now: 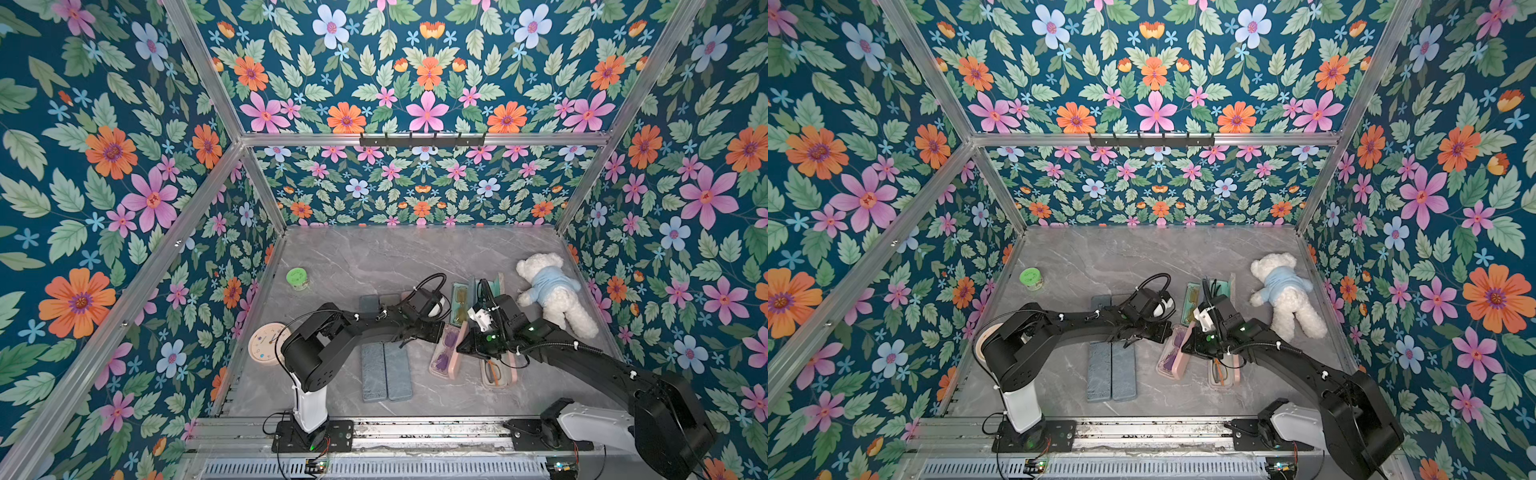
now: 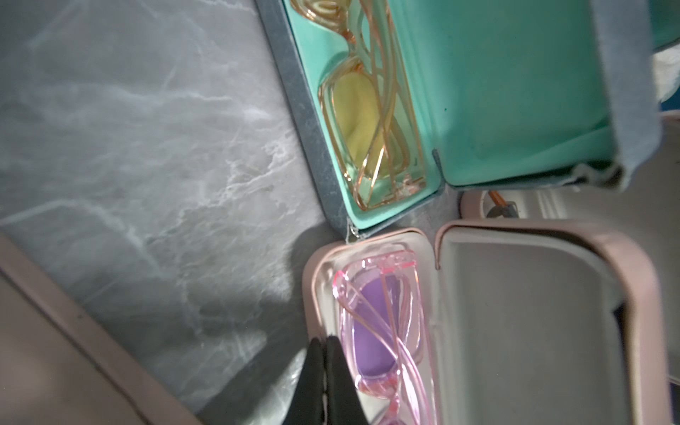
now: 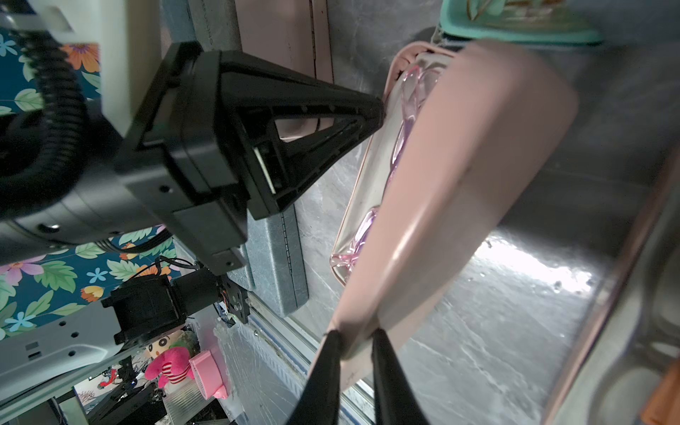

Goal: Close the glasses case
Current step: Close the glasses case at the center of the board.

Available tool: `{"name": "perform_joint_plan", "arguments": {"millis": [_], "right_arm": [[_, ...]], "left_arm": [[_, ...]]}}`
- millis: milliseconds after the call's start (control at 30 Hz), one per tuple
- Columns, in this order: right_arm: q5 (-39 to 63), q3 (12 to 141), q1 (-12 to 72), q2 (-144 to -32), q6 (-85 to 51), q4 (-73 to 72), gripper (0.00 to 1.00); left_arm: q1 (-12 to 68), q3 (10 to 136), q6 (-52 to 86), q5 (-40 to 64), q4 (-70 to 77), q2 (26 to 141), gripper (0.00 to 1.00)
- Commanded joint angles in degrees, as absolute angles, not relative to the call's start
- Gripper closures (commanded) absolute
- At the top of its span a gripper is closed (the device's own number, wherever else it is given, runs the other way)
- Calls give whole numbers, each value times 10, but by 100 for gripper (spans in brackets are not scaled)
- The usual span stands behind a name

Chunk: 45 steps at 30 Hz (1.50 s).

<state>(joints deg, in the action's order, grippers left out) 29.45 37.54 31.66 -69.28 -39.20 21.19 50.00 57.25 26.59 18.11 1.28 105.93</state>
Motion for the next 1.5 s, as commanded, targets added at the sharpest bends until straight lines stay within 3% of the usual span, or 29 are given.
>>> {"name": "perform_joint_plan", "arguments": {"millis": [0,1467], "right_arm": [[280,378,317,-698,-392,209,81],[283,382,324,-730,-398,180,80]], "left_arm": [[501,575,257,186,18,1063,93],[501,573,257,189,20,1059,95]]}}
